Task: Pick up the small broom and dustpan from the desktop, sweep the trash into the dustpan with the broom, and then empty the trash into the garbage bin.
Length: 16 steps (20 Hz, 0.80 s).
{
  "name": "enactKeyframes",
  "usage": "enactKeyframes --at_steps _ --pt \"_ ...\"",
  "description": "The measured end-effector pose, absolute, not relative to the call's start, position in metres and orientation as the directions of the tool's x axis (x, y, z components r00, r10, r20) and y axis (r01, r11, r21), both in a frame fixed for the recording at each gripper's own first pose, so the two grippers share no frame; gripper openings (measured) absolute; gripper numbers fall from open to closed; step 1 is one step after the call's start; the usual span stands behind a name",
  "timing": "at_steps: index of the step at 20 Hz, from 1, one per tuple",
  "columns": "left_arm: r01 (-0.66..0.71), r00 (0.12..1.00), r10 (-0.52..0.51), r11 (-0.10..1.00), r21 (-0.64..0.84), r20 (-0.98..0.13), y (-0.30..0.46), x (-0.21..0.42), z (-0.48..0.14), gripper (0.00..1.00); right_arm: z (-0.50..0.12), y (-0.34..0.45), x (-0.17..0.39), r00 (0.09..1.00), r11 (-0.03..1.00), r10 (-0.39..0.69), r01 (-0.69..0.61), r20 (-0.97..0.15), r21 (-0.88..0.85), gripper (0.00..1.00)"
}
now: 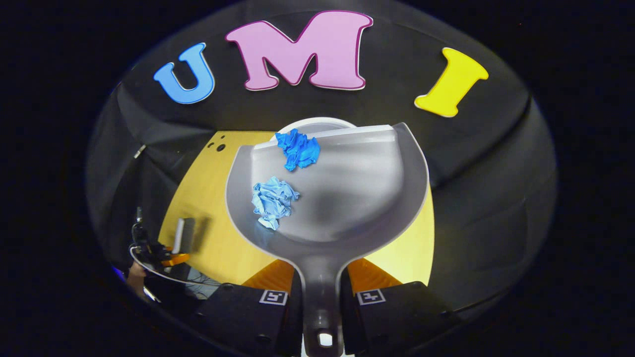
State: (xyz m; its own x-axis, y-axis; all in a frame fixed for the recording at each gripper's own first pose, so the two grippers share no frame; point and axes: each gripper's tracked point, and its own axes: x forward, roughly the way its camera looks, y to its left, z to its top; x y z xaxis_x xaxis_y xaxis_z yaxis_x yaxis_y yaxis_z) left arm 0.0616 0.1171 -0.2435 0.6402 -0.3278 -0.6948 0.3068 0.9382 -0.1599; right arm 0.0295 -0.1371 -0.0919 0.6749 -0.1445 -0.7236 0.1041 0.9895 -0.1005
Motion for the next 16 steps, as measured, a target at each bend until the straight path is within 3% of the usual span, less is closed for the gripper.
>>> enactKeyframes --at_steps 5,8,16 --pt "0.241 0.697 -0.308 0.951 -0.193 -0.647 0.129 0.062 -0.208 0.28 -0.105 -0.164 0.09 0.676 0.973 -0.232 0.16 -0.7 -0.169 0.35" --pt "0.208 0.727 -0.308 0.951 -0.23 -0.614 0.133 0.067 -0.184 0.24 -0.115 -0.172 0.123 0.67 0.964 -0.266 0.193 -0.693 -0.183 0.36" --pt "0.211 0.736 -0.262 0.965 -0.156 -0.624 0.149 0.084 -0.162 0.24 -0.137 -0.192 0.164 0.651 0.872 -0.448 0.168 -0.613 -0.459 0.36"
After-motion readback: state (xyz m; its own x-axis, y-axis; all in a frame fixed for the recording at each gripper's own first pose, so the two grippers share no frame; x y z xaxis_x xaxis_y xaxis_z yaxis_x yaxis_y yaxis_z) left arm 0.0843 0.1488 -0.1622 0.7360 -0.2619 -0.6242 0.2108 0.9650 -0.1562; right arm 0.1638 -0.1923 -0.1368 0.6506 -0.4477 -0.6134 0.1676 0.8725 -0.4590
